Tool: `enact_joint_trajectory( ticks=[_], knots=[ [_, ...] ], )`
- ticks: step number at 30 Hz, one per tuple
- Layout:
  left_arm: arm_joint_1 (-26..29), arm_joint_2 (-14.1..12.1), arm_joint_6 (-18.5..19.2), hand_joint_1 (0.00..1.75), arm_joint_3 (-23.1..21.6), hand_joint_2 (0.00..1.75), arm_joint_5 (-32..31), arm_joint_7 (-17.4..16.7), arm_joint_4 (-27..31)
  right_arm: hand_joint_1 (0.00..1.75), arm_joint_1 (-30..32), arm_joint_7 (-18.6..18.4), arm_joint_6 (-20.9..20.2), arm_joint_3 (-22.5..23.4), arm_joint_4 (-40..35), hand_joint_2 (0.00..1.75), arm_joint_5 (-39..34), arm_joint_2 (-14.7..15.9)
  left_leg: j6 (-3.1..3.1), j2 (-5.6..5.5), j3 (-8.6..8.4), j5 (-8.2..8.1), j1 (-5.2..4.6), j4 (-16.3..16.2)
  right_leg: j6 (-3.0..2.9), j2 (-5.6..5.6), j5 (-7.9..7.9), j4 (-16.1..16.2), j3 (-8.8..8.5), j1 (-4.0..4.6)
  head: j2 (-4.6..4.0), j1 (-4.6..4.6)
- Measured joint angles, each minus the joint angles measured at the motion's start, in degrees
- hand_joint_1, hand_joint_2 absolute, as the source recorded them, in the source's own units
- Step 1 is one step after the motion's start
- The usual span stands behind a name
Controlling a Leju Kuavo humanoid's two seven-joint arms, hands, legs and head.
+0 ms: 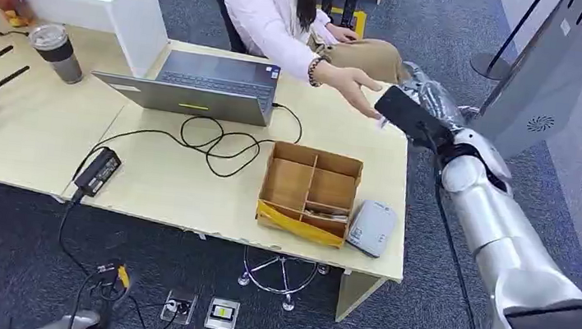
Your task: Pass the card to the sensor for recognition and then transmit it.
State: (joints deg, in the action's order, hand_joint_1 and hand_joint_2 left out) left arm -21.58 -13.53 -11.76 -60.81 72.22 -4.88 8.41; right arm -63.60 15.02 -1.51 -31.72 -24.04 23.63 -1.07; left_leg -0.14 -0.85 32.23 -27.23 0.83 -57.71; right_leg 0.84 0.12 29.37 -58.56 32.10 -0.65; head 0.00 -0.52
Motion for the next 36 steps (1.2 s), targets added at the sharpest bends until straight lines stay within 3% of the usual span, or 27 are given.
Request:
enact_joint_trajectory(
  ticks=[7, 15, 16, 17, 33, 34, 36],
  knots=[
    [-0.11, 0.28, 0.07, 0.00, -0.94, 0.00, -0.09, -0.48, 0.00, 1.75, 0.74, 0.31, 0.00, -1.70, 0.48, 1.75, -0.28, -5.29, 0.00, 0.02, 0.01, 0.00, -0.01, 0.00, 0.00, 0.02, 0.00, 0.02, 0.02, -0.02, 0.00, 0.00],
    [-0.12, 0.44, 1.12, 0.00, -1.64, 0.00, -0.55, -0.46, 0.00, 1.75, 0.86, -0.46, 0.17, -2.51, 0.66, 1.75, -0.61, -7.08, 0.00, -0.01, 0.01, 0.00, -0.01, 0.00, 0.00, 0.00, 0.00, 0.03, 0.01, -0.02, 0.00, -0.02],
    [-0.12, 0.46, 1.16, 0.00, -1.81, 0.00, -0.63, -0.46, 0.00, 0.00, 0.87, -0.57, 0.20, -2.53, 0.66, 1.75, -0.61, -7.08, 0.00, -0.01, 0.01, 0.00, -0.02, 0.00, 0.00, 0.00, 0.00, 0.03, 0.01, -0.02, 0.00, 0.00],
    [-0.12, 0.48, 1.33, 0.00, -1.95, 0.00, -0.66, -0.46, 0.00, 0.00, 0.87, -0.70, 0.24, -2.53, 0.66, 0.00, -0.61, -7.08, 0.00, -0.01, 0.02, 0.00, -0.01, 0.00, 0.00, 0.00, 0.00, 0.03, 0.01, -0.02, 0.00, -0.02],
    [0.03, 0.61, 2.14, 0.00, -2.38, 0.00, 0.07, 0.37, 0.00, 0.00, 2.03, -1.77, 1.03, -2.62, 0.39, 0.00, -0.26, -5.37, -0.01, 0.02, 0.01, 0.00, -0.02, 0.00, 0.00, 0.01, -0.01, 0.03, 0.03, -0.02, 0.00, -0.02],
    [0.03, 0.61, 2.16, 0.00, -2.38, 0.00, 0.24, 0.59, 0.00, 0.00, 2.17, -2.23, 1.14, -2.62, 0.31, 1.75, -0.28, -5.11, -0.01, 0.03, -0.02, 0.00, -0.01, -0.01, 0.00, 0.01, -0.01, 0.03, 0.04, -0.02, 0.00, -0.02],
    [0.13, 0.59, 2.34, 0.00, -2.38, 0.00, 0.79, 1.56, 0.00, 0.00, 2.70, -3.28, 1.33, -2.60, -0.22, 1.75, -0.68, -4.08, -0.01, 0.01, -0.01, 0.00, -0.02, -0.01, 0.00, 0.00, 0.00, 0.04, 0.02, -0.02, 0.00, -0.02]
  ],
)
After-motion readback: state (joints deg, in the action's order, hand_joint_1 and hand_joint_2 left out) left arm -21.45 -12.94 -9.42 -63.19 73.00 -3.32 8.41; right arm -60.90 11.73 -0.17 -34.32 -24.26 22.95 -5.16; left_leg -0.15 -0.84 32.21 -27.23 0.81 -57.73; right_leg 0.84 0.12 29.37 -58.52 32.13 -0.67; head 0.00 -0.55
